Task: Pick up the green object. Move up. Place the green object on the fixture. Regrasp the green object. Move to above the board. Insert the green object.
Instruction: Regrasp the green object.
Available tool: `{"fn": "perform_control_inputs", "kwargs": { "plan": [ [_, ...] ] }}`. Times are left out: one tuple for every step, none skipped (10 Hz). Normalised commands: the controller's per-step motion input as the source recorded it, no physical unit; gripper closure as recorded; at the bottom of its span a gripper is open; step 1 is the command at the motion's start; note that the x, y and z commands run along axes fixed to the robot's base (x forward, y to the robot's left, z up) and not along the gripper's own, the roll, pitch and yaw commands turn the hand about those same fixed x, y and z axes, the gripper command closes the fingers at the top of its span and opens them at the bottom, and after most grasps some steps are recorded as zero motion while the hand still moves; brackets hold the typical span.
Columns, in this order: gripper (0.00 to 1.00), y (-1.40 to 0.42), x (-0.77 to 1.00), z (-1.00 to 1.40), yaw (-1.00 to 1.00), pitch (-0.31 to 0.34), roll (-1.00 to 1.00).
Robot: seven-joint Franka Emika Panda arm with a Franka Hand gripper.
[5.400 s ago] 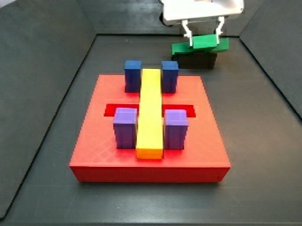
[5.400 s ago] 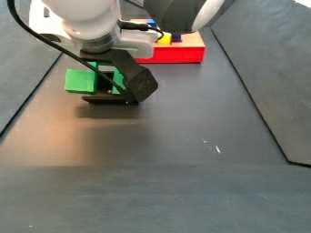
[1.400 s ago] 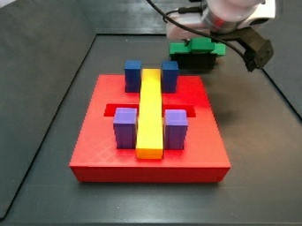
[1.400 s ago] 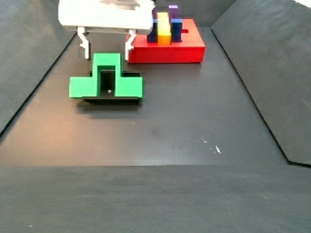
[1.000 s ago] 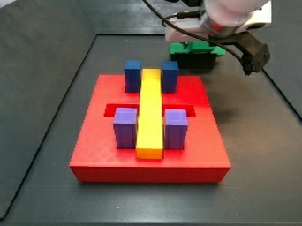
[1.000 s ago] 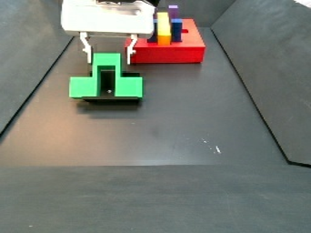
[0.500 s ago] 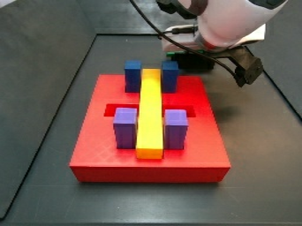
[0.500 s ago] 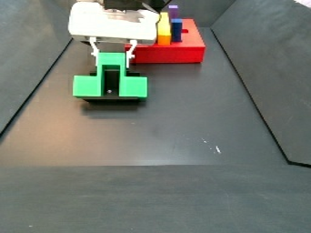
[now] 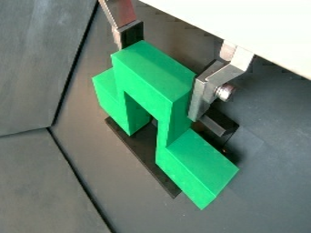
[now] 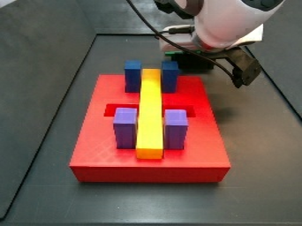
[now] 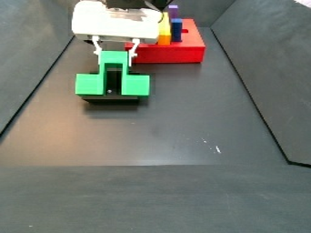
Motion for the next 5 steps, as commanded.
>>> {"fn": "perform_control_inputs", "kwargs": {
  "plan": [
    [1.00, 0.00, 0.00, 0.00, 0.00, 0.000, 0.00],
    [1.00, 0.00, 0.00, 0.00, 0.00, 0.000, 0.00],
    [1.00, 0.00, 0.00, 0.00, 0.00, 0.000, 0.00],
    [1.00, 0.00, 0.00, 0.00, 0.00, 0.000, 0.00],
    [1.00, 0.00, 0.00, 0.00, 0.00, 0.000, 0.00]
  ]
}}
